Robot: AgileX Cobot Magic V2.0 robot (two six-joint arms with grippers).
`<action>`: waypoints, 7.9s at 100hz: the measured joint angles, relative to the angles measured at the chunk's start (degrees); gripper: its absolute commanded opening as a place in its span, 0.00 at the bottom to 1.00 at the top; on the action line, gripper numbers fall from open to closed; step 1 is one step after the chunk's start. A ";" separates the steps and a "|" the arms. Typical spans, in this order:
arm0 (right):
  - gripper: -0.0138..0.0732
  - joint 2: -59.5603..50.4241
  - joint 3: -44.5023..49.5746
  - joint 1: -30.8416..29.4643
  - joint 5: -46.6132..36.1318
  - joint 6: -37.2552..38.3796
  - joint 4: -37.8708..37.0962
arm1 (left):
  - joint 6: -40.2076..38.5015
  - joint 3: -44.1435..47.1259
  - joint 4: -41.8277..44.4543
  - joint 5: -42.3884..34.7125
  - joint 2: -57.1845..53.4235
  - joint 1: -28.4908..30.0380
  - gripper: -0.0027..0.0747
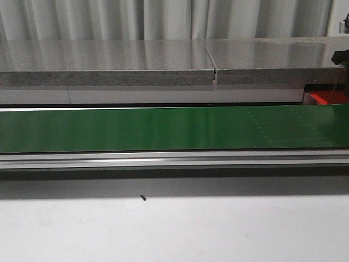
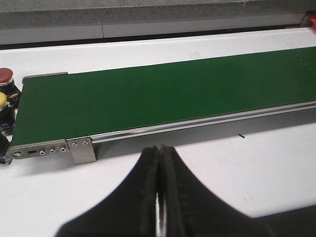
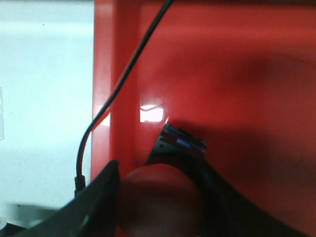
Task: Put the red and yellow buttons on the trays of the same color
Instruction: 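Carry the second red button onto the red tray and release it, then raise the right gripper away from the red tray, then move the left gripper over the remaining red button in the cluster, then lower the left gripper and grasp a yellow button, then carry the yellow button onto the belt and open the left gripper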
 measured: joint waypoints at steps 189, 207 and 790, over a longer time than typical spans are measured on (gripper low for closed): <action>0.08 -65.46 53.44 6.56 -18.35 -4.72 4.56 | 0.00 0.00 0.00 0.00 0.00 0.00 0.01; 0.08 -74.66 62.77 6.56 -21.35 -4.72 4.77 | 0.00 0.00 0.00 0.00 0.00 0.00 0.01; 0.08 -100.57 80.78 6.56 -23.08 -4.85 8.15 | -6.02 -39.30 0.43 -1.48 77.82 27.43 0.25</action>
